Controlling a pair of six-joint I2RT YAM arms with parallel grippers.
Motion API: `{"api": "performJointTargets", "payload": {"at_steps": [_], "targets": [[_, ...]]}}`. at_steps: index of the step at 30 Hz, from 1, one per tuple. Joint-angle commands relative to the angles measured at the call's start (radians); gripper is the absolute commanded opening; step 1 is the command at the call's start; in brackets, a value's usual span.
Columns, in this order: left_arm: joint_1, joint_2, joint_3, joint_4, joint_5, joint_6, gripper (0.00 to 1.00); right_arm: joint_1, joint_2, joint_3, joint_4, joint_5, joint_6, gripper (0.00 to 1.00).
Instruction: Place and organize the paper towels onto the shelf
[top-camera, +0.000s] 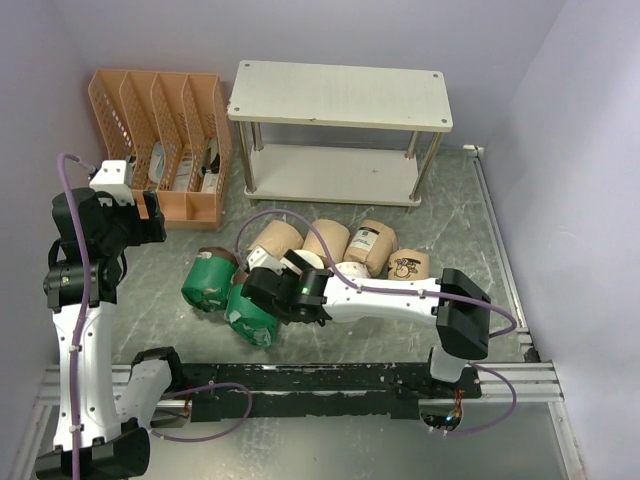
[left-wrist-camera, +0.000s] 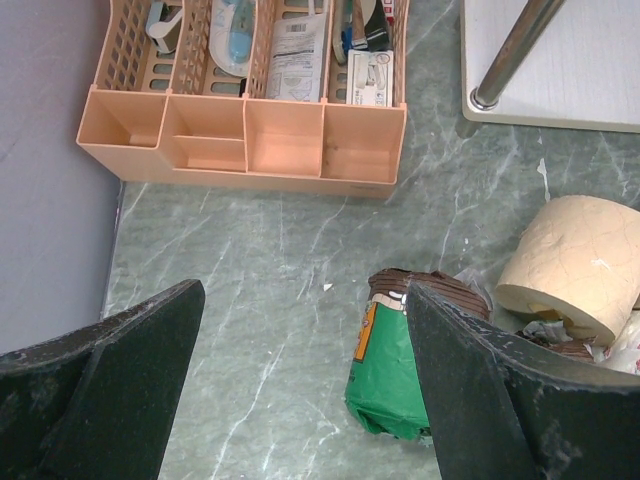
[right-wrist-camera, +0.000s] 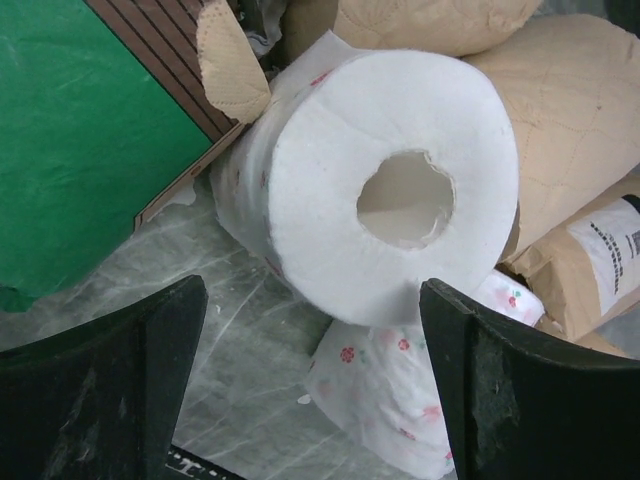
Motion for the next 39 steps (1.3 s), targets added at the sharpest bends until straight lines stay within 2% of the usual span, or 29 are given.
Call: {"api": "performJointTargets", "payload": {"at_steps": [1,14,17,21,24,32,33,35,39], "targets": [[0.011,-0.012,-0.008,0.016,0.013,0.011,0.93,-0.01,0.011,0.041,0.041,0.021,-0.06,0.88],[0.011,-0.01,-0.001,0.012,0.01,0.012,0.94,-0.036,0.065,0.032,0.096,-0.023,-0.104,0.87],[0.011,-0.007,0.004,0.011,0.014,0.01,0.94,-0.051,0.082,0.025,0.12,-0.036,-0.107,0.83],[0.008,-0.004,0.005,0.011,0.014,0.01,0.94,-0.068,0.105,0.038,0.118,-0.056,-0.109,0.68],[0.009,-0.004,0.005,0.01,0.014,0.011,0.94,-0.073,0.109,0.032,0.123,-0.069,-0.113,0.6],[0.009,0.002,0.013,0.006,0.012,0.011,0.93,-0.084,0.084,-0.012,0.107,-0.072,-0.08,0.26],[0.009,0.003,0.013,0.007,0.014,0.011,0.93,-0.082,0.079,-0.01,0.089,-0.069,-0.075,0.21],[0.009,0.003,0.012,0.008,0.017,0.011,0.94,-0.083,0.06,0.002,0.052,-0.053,-0.06,0.0],[0.009,0.004,0.01,0.011,0.021,0.011,0.94,-0.078,0.003,0.064,-0.026,-0.017,-0.035,0.0]]}}
